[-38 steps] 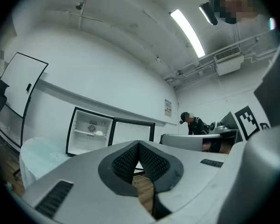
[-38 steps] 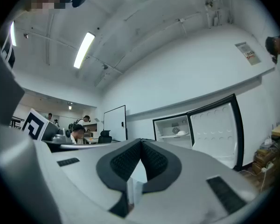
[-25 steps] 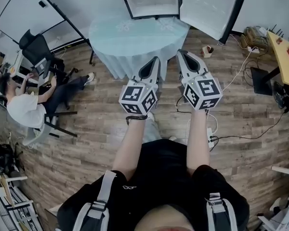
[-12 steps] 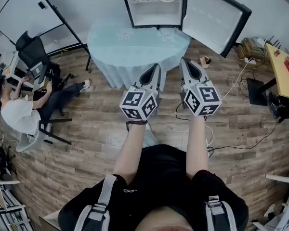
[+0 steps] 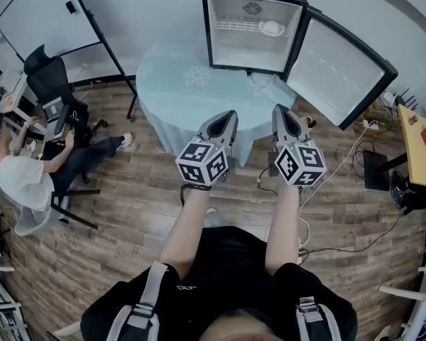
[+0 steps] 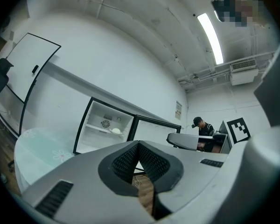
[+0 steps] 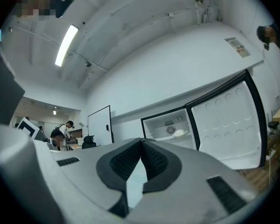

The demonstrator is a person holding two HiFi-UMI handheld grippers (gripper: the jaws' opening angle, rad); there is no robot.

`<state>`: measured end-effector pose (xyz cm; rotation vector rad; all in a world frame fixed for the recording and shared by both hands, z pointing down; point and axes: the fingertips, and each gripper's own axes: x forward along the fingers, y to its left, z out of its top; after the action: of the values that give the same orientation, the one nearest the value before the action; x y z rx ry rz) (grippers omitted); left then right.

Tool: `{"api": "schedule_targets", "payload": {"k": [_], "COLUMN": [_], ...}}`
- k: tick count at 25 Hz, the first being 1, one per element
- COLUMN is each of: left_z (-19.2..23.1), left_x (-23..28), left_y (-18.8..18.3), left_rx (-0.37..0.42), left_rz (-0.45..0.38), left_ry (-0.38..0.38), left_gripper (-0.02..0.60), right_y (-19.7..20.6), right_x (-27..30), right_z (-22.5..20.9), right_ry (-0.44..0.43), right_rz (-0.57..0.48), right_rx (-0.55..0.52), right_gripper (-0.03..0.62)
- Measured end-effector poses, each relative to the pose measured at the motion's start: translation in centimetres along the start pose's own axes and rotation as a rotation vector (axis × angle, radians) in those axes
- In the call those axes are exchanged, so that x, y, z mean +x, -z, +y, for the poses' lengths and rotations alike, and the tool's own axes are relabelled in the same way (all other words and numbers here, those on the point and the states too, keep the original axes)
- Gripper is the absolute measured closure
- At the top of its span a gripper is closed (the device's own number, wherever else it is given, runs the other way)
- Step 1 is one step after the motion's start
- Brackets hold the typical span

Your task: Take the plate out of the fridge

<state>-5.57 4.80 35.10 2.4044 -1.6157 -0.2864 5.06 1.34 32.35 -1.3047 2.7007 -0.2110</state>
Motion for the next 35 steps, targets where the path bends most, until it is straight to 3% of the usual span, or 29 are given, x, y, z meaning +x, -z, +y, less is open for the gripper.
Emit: {"api": "schedule_targets", "payload": {"k": [4, 11, 15, 20, 29, 35], "left_z": [4.1, 7.5, 9.2, 8.8, 11.6, 15.9], "left_x": [2.3, 7.0, 8.3, 10.4, 13.1, 14.4], "left_y": [-0.5, -0.1, -0.6, -1.5, -0.8, 1.0], "left_rx": [-0.024, -0.056, -0.075, -0.068, -0.173, -0.260], "left_rz": [0.052, 0.148, 0.137, 0.117, 0.118, 0.138], "left_ry": [0.019, 0.120, 0.140, 0.211, 0.206, 0.129], "left_gripper": [0.580, 0.580, 0.580, 0.580, 0.580, 0.580], "right_y": [0.9, 0.5, -0.1, -0.6, 0.5, 3.1], "right_x": [3.9, 9.4, 10.7, 11.1, 15.2, 17.6], "right_z": [-0.4, -1.5, -1.1, -3.8, -3.3, -4.2], "right_ry": [0.044, 0.112, 0.127, 0.211, 0.178, 0.155], "right_rz": [0.022, 0.008, 0.003, 0.000, 0.085, 0.141], "right_rx": [0.018, 0.043, -0.004, -0.004, -0.057, -0.045], "right_gripper": [0.591, 0.591, 0.591, 0.591, 0.591, 0.591]}}
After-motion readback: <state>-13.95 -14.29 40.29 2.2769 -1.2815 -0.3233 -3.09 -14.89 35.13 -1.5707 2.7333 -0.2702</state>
